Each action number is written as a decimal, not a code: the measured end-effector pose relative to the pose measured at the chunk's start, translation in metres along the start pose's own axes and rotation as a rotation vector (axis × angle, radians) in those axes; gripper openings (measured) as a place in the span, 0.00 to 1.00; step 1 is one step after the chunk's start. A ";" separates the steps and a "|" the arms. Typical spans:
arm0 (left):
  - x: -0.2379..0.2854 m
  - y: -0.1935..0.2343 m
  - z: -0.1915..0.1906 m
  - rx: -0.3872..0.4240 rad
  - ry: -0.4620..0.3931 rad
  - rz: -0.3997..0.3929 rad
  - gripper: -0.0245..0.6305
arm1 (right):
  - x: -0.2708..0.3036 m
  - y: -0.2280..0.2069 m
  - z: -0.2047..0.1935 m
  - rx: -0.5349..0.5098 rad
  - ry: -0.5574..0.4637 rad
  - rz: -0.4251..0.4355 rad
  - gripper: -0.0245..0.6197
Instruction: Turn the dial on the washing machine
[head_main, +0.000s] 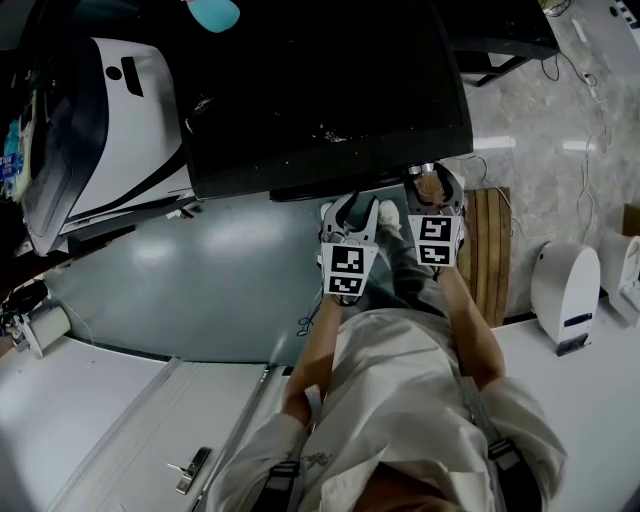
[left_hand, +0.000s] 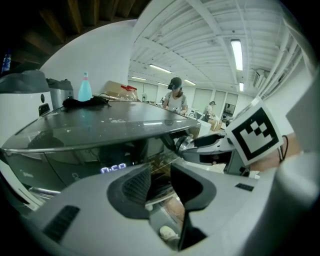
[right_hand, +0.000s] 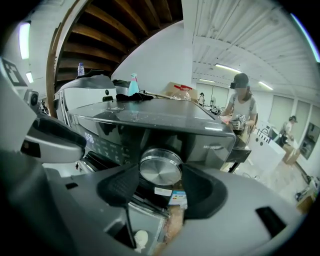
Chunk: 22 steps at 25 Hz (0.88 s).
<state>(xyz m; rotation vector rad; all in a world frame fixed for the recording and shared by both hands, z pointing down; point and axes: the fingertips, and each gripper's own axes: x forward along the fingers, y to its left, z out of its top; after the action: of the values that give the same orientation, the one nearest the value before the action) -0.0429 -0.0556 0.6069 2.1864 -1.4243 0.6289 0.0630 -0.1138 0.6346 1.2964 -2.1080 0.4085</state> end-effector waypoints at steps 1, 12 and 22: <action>0.000 0.000 0.000 -0.001 -0.001 0.000 0.23 | 0.000 0.000 0.001 0.011 -0.004 0.006 0.45; 0.001 -0.001 0.000 -0.004 -0.003 -0.009 0.23 | 0.001 -0.002 0.000 0.116 -0.035 0.051 0.45; 0.002 -0.004 0.000 -0.003 -0.007 -0.015 0.23 | 0.001 -0.004 -0.001 0.246 -0.052 0.111 0.45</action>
<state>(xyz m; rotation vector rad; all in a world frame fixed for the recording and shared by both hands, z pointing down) -0.0386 -0.0561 0.6075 2.1969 -1.4107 0.6144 0.0666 -0.1156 0.6360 1.3414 -2.2342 0.7071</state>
